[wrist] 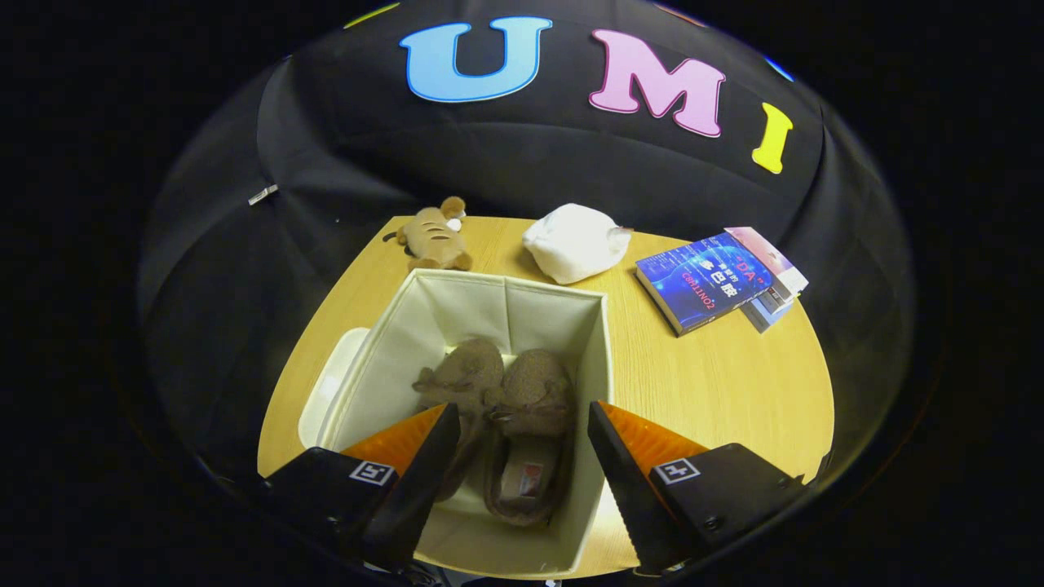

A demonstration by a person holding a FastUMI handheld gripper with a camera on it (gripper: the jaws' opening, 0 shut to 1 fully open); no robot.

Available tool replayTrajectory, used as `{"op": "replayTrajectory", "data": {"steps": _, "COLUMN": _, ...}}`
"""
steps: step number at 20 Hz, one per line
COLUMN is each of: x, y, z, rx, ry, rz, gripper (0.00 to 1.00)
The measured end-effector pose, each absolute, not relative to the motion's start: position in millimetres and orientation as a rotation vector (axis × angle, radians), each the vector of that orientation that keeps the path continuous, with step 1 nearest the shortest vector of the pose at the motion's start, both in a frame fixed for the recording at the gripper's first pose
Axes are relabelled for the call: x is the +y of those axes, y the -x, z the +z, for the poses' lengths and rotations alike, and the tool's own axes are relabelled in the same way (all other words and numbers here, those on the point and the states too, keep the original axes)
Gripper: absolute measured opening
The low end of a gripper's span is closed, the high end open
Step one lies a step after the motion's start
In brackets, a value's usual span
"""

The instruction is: Open the storage box then place both shoes into the box .Put the left shoe in first, then the right shoe, with the right side of both shoes facing outward in a uniform manner.

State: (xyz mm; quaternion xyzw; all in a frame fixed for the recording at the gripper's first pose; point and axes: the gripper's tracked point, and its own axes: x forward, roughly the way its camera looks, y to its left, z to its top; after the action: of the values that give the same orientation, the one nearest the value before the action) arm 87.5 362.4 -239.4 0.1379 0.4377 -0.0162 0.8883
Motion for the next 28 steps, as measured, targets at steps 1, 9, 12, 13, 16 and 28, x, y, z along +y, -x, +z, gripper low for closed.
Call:
{"op": "replayTrajectory", "data": {"steps": 1, "x": 355.1, "y": -87.3, "z": -235.8, "rx": 0.894, "ry": -0.286, "rz": -0.038, "gripper": 0.99}}
{"op": "replayTrajectory", "data": {"steps": 9, "x": 279.1, "y": -84.5, "z": -193.4, "rx": 0.684, "ry": -0.228, "rz": -0.048, "gripper": 0.99}}
{"op": "replayTrajectory", "data": {"steps": 12, "x": 240.9, "y": -77.5, "z": -172.2, "rx": 0.599, "ry": -0.198, "rz": -0.060, "gripper": 0.99}}
{"op": "replayTrajectory", "data": {"steps": 13, "x": 227.3, "y": -74.7, "z": -164.2, "rx": 0.573, "ry": -0.189, "rz": -0.063, "gripper": 0.98}}
{"op": "replayTrajectory", "data": {"steps": 16, "x": 184.6, "y": -63.8, "z": -141.3, "rx": 0.498, "ry": -0.159, "rz": -0.075, "gripper": 0.99}}
{"op": "replayTrajectory", "data": {"steps": 28, "x": 62.9, "y": -23.1, "z": -100.2, "rx": 0.325, "ry": -0.162, "rz": -0.144, "gripper": 0.98}}
